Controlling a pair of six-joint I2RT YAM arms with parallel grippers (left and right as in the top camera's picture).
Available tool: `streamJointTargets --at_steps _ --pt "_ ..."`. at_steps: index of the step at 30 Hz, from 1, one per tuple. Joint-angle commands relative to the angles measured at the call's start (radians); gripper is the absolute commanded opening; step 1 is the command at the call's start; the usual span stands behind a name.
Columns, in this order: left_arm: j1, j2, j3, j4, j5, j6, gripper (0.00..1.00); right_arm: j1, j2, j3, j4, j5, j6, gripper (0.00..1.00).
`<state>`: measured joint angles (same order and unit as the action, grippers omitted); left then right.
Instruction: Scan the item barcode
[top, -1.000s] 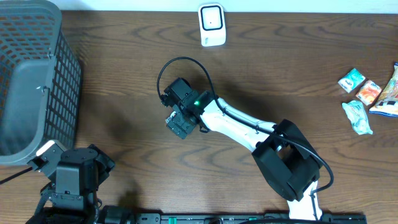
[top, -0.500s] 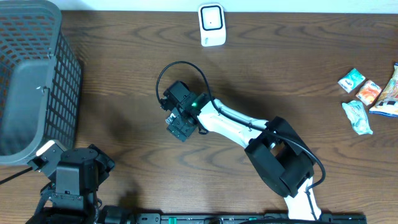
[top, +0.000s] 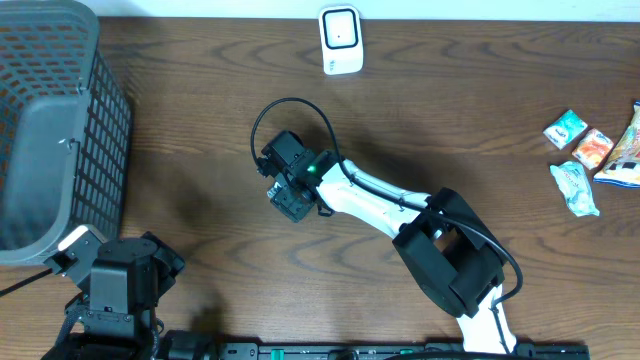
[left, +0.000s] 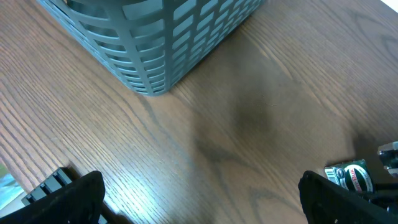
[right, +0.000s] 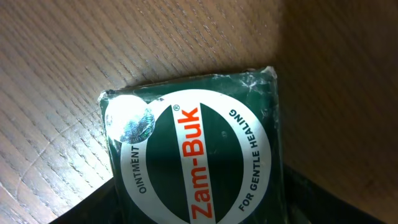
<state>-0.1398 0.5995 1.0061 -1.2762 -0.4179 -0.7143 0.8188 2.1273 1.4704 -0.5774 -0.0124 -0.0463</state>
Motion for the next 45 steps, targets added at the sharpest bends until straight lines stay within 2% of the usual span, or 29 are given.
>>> streamJointTargets --at_steps 1,10,15,17,20,31,33,37,45 --pt "0.003 -0.001 0.0 -0.003 -0.017 -0.013 0.98 -0.003 -0.008 0.015 -0.003 -0.045 0.081 0.66" --pt "0.003 -0.001 0.0 -0.003 -0.017 -0.013 0.98 -0.111 -0.084 0.026 -0.033 -0.42 0.106 0.61" --pt "0.003 -0.001 0.0 -0.003 -0.017 -0.013 0.98 -0.191 -0.087 0.026 -0.071 -0.544 0.105 0.61" --pt "0.003 -0.001 0.0 -0.003 -0.017 -0.013 0.98 -0.205 -0.087 0.026 -0.086 -0.517 0.093 0.64" --pt "0.003 -0.001 0.0 -0.003 -0.017 -0.013 0.98 -0.196 -0.087 0.026 -0.09 -0.405 0.093 0.75" --pt "0.003 -0.001 0.0 -0.003 -0.017 -0.013 0.98 -0.04 -0.087 0.026 -0.039 -0.001 0.09 0.89" --pt "0.003 -0.001 0.0 -0.003 -0.017 -0.013 0.98 -0.01 -0.085 0.026 -0.027 0.062 0.089 0.98" --pt "0.003 -0.001 0.0 -0.003 -0.017 -0.013 0.98 0.04 -0.077 0.022 -0.02 0.127 0.018 0.99" --pt "0.003 -0.001 0.0 -0.003 -0.017 -0.013 0.98 0.045 -0.033 0.02 -0.006 0.126 0.014 0.99"
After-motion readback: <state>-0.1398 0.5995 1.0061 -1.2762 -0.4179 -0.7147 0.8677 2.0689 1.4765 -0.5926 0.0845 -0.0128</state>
